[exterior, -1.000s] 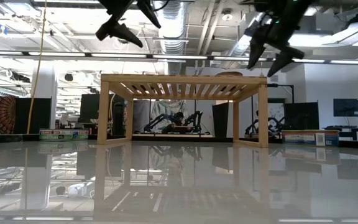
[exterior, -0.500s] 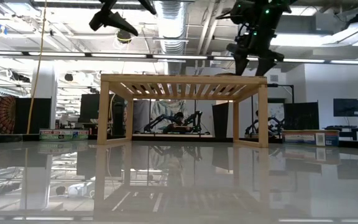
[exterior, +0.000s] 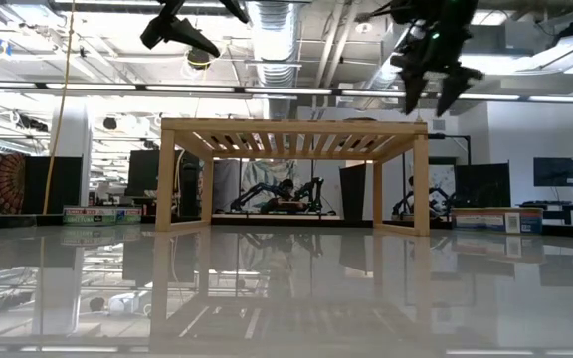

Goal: Stack canned seafood by type on shelf
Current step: Stack the blue-pink tuna can on top of the other blue-pink can on the shelf

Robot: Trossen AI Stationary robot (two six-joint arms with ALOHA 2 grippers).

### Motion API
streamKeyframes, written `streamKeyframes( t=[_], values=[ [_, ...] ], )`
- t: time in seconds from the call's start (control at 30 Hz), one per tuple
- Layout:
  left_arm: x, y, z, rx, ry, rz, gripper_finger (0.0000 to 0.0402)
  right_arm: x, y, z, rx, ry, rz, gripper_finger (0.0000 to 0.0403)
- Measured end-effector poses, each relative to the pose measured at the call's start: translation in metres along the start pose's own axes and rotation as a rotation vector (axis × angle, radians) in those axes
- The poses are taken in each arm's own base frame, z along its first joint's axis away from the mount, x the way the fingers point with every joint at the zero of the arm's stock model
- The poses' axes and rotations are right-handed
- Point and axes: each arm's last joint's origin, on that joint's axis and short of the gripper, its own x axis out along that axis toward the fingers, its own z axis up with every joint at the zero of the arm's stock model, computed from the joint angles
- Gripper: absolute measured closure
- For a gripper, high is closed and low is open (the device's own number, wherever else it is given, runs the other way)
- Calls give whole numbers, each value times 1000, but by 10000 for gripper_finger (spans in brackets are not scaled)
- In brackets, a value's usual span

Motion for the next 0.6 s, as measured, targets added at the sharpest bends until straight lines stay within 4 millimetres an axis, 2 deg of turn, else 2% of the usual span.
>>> streamKeyframes(
  t=[0.13,0.27,0.6],
  values=[
    [-1,11,-9,-20,74,111,104,-19,-7,-17,66,54,-17,30],
    [0,24,-20,-32,111,216,104,-35,0,-36,86,71,-37,30],
    [-15,49,-46,12,139,117,104,-67,27,-86,94,128,-29,30]
  ],
)
